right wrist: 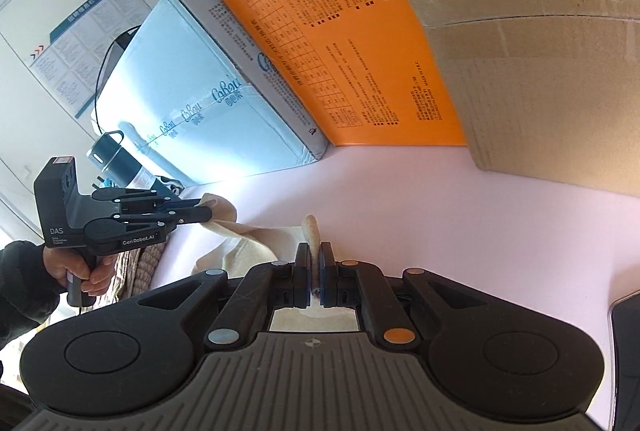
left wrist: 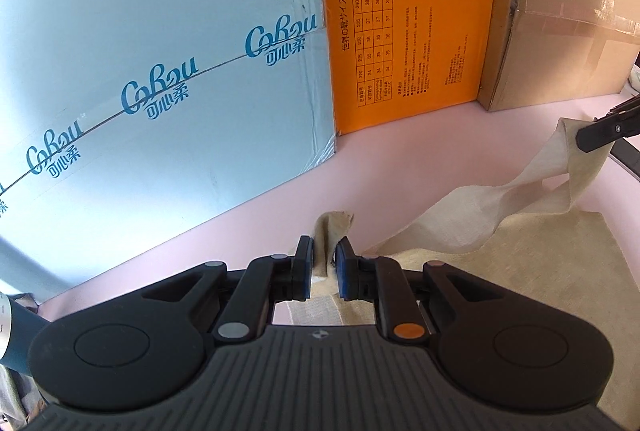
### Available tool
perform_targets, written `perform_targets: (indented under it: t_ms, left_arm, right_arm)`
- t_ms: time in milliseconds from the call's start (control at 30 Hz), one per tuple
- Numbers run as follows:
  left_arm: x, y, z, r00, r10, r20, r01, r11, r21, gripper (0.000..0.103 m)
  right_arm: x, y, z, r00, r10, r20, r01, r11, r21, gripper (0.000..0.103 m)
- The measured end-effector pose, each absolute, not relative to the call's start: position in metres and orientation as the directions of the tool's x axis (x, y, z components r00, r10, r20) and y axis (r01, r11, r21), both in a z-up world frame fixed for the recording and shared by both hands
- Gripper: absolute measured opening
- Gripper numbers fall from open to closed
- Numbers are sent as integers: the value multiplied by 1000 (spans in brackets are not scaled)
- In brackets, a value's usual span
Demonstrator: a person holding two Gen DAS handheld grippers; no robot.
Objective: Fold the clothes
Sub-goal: 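Lift the strap with both closed tools and fold the top over itself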
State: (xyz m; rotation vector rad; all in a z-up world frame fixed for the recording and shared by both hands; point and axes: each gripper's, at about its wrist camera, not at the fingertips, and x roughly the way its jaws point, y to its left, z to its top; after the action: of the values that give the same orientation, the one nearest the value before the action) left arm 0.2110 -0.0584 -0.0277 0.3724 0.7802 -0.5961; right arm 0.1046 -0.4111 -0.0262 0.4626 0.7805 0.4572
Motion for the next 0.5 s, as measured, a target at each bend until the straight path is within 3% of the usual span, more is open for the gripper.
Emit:
perform_targets:
  t_ms: [500]
  left_arm:
    - [173,-36,-10,594,-359,-720,597,796,96,11]
  right_arm:
    - [68,-400,-12,620,570,-539,-245,793,558,4]
